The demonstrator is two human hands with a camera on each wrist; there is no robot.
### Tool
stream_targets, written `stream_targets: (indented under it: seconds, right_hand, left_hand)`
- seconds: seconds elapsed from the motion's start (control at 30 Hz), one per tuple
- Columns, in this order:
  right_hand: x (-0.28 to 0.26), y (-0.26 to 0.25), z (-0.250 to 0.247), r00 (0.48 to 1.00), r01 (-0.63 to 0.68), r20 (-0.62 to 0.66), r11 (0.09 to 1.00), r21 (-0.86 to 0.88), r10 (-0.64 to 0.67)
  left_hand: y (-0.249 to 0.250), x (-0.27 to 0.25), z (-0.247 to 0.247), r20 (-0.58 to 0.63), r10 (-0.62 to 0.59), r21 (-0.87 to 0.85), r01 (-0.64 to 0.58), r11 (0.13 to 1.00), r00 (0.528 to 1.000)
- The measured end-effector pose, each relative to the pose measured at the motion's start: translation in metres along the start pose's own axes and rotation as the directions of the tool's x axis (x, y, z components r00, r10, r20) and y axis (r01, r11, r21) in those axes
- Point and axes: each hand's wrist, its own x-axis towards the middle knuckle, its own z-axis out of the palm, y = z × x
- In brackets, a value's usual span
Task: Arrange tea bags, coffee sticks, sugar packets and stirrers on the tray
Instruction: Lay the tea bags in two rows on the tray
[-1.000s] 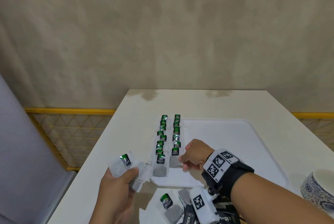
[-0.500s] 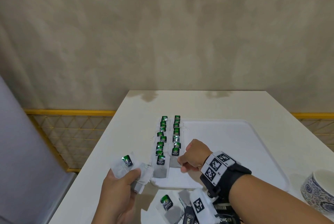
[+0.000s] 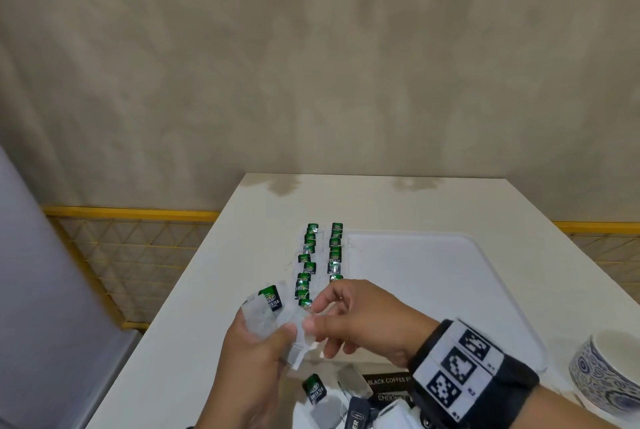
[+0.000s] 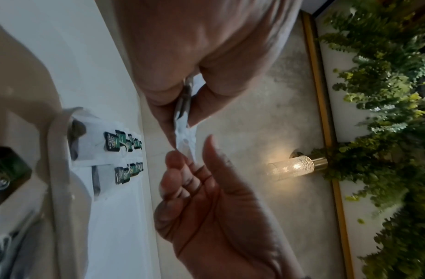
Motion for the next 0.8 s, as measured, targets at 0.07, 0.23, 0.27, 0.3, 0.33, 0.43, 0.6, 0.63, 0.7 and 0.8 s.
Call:
stream_targets:
  seconds: [0.07,0.23,0.27,0.3,0.33,0.43,0.6,0.63,0.7,0.8]
  right_hand:
    - [-0.003,0.003,0.002,0.996,0.032,-0.088,0.999,-0.021,-0.034]
    - [-0.010,0.004,-0.002,0.996,0.057,-0.076,0.998,0.019,-0.056]
    - [-0.012,0.003,-0.003,0.996,0.069,-0.063,0.997,0.027,-0.067]
    - [-0.014,0.002,-0.004,0.995,0.083,-0.059,0.996,0.025,-0.081]
    - [-0.016,0.000,-0.005,0.994,0.096,-0.061,0.995,0.013,-0.095]
    - [-0.019,-0.003,-0.007,0.988,0.122,-0.084,0.990,-0.076,-0.128]
    - [-0.018,-0.006,0.003,0.982,0.126,-0.122,0.985,-0.121,-0.141]
    - [-0.017,-0.007,0.006,0.981,0.132,-0.131,0.986,-0.100,-0.145]
    - [-0.016,-0.008,0.010,0.969,0.150,-0.187,0.985,-0.084,-0.164]
    - [-0.015,-0.008,0.010,0.924,0.207,-0.293,0.965,-0.160,-0.247]
  left_hand:
    - [0.001,-0.004,0.006,0.018,-0.017,-0.014,0.017,1.000,1.000]
    - [0.009,-0.010,0.017,-0.016,-0.117,-0.184,0.112,0.976,0.993]
    - [0.010,-0.009,0.016,-0.046,-0.130,-0.208,0.118,0.971,0.990]
    - [0.010,-0.009,0.014,-0.080,-0.140,-0.214,0.120,0.969,0.987]
    - [0.010,-0.008,0.012,-0.105,-0.146,-0.212,0.122,0.970,0.984]
    - [0.010,-0.009,0.008,-0.098,-0.185,-0.195,0.164,0.967,0.978]
    - [0.006,-0.018,0.013,0.070,-0.201,-0.087,0.207,0.975,0.977]
    - [0.006,-0.021,0.014,0.097,-0.207,-0.073,0.215,0.974,0.973]
    - [0.004,-0.022,0.014,0.089,-0.222,-0.077,0.229,0.970,0.971]
    - [0.002,-0.015,0.009,-0.039,-0.244,-0.133,0.237,0.962,0.969]
